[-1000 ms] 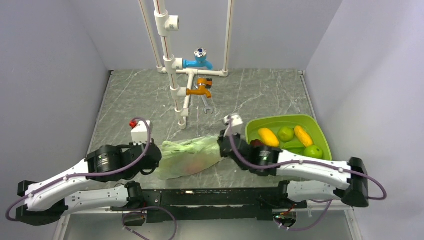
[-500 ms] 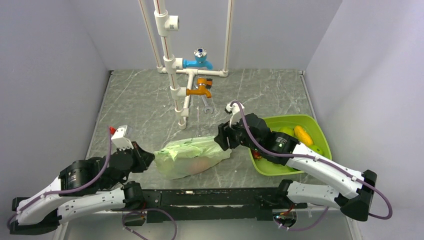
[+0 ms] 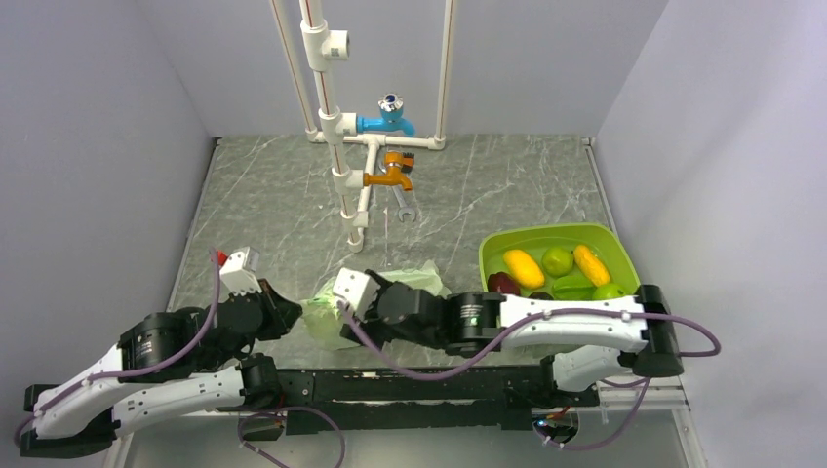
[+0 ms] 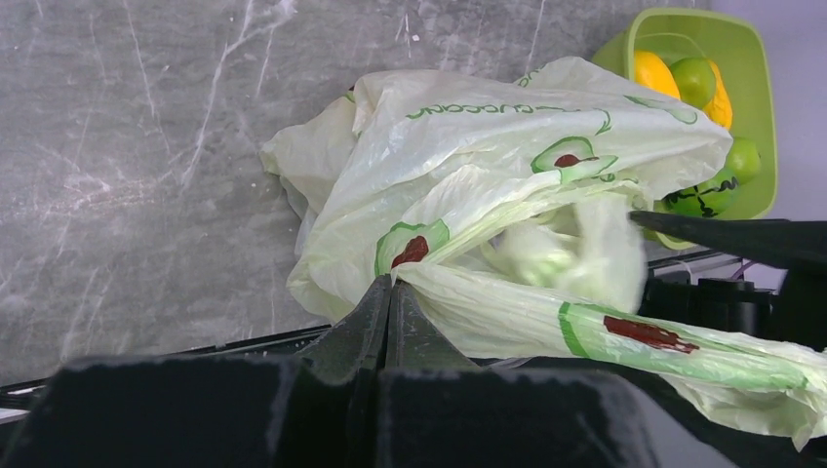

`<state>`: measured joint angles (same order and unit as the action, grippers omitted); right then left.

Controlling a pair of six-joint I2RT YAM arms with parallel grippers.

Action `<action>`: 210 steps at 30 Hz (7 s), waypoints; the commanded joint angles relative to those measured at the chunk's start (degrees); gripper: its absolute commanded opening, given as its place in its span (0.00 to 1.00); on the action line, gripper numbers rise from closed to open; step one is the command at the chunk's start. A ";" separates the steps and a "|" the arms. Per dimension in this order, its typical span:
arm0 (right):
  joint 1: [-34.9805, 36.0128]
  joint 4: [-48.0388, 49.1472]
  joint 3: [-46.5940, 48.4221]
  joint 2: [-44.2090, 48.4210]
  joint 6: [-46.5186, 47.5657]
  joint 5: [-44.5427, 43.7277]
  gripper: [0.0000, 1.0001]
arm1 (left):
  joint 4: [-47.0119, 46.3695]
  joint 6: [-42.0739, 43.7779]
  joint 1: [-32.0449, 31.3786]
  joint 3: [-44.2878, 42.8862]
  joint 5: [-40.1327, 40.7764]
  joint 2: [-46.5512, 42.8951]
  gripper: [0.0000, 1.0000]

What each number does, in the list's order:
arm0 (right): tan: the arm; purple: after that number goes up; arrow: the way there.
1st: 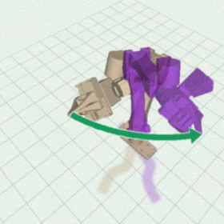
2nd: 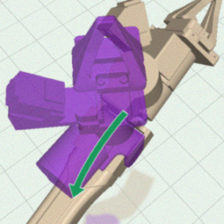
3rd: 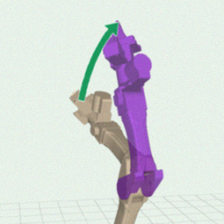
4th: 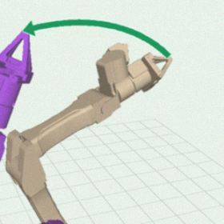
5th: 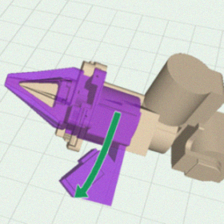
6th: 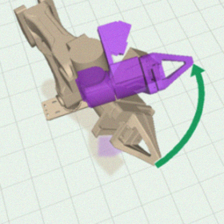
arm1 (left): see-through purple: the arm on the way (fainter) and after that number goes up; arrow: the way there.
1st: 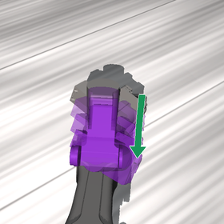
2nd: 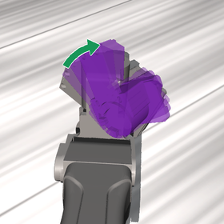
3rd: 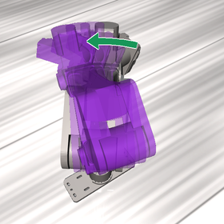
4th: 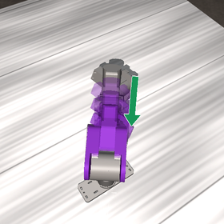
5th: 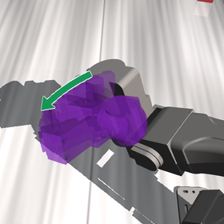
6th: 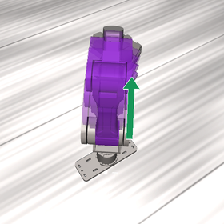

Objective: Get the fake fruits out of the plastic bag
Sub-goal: Untie the plastic bag at the center of the board, then adjust the plastic bag at the center of the board.

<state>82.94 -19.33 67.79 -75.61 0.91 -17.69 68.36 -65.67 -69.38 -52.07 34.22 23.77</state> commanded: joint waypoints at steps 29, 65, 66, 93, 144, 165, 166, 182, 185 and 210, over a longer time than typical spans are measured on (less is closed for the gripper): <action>-24.17 20.62 -17.26 16.59 -7.04 47.67 0.00 | 7.36 -4.22 0.13 -0.74 -0.15 2.80 0.00; -27.94 21.15 -16.21 14.26 -15.98 39.25 0.00 | -13.24 51.53 -0.67 -22.75 -31.68 24.54 0.99; -28.05 21.25 -16.28 14.14 -16.08 39.32 0.00 | -11.90 49.56 -0.69 -23.33 -29.75 25.02 0.99; -28.18 21.41 -17.77 13.80 -17.43 38.63 0.00 | -19.86 46.03 -0.67 -9.70 -40.16 18.46 0.99; 8.04 26.12 -5.03 2.39 7.23 -31.94 0.18 | -15.82 36.13 -0.66 -10.56 -18.79 10.07 0.00; -33.49 10.42 1.84 15.16 -2.43 31.30 0.00 | -2.59 48.33 1.53 -43.04 5.23 19.76 0.00; -34.68 10.86 1.47 14.88 -3.69 31.70 0.00 | -2.94 47.44 1.53 -41.02 5.38 18.58 0.00; -39.43 7.08 11.27 7.71 -5.88 32.06 0.07 | -3.55 47.29 1.51 -43.69 3.94 20.01 0.00; -39.38 5.00 5.89 9.95 -6.85 30.44 0.09 | -5.63 44.09 1.53 -37.22 -2.61 17.89 0.00; -38.53 -24.53 6.98 24.69 -24.93 31.87 1.00 | -14.92 35.17 1.53 -21.50 -23.10 10.78 0.00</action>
<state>43.75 -47.07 76.20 -52.21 -16.19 9.61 54.28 -28.58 -68.01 -71.40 8.03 34.70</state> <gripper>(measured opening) 0.993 0.015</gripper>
